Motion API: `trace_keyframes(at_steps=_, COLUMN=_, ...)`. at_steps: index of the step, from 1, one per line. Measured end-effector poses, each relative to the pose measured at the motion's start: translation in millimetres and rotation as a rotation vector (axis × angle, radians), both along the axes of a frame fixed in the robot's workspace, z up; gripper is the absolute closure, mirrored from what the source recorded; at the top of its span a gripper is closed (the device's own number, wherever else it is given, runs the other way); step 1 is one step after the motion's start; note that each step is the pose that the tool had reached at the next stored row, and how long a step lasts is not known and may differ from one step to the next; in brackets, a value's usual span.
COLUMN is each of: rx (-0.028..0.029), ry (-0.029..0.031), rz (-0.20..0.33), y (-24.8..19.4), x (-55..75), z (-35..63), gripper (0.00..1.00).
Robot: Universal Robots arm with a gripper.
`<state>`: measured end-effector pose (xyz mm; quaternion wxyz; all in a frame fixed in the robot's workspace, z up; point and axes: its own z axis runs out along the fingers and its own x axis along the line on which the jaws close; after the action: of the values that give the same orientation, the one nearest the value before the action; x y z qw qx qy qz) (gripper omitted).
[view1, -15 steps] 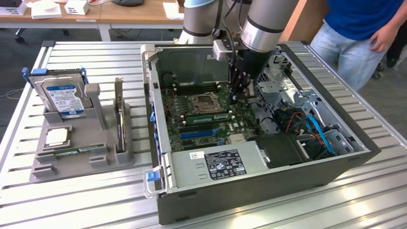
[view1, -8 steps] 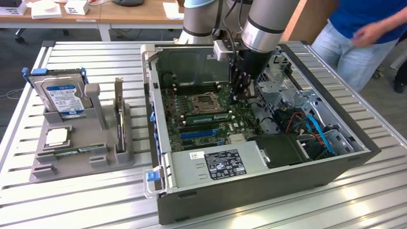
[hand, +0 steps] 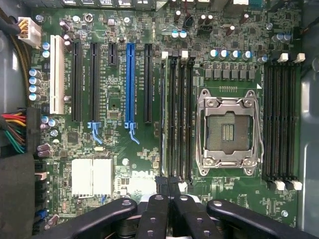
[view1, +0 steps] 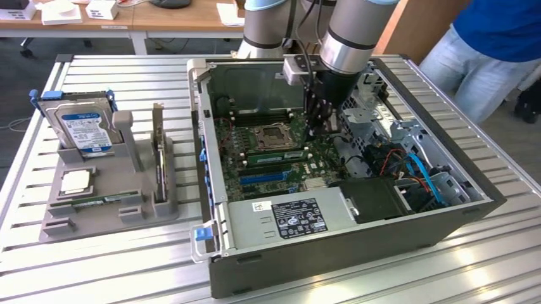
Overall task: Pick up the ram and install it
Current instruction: 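Press down the ram until it locks into place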
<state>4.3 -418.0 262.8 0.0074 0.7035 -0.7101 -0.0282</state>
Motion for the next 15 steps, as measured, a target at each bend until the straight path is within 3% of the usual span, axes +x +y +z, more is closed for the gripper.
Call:
trace_keyframes(at_steps=7, rx=0.0001, ry=-0.0001, rz=0.0, y=0.0, x=0.0, z=-6.2, gripper=0.9)
trace_keyframes(at_steps=15, rx=0.0001, ry=-0.0001, rz=0.0, y=0.0, x=6.4, z=-6.5, gripper=0.9)
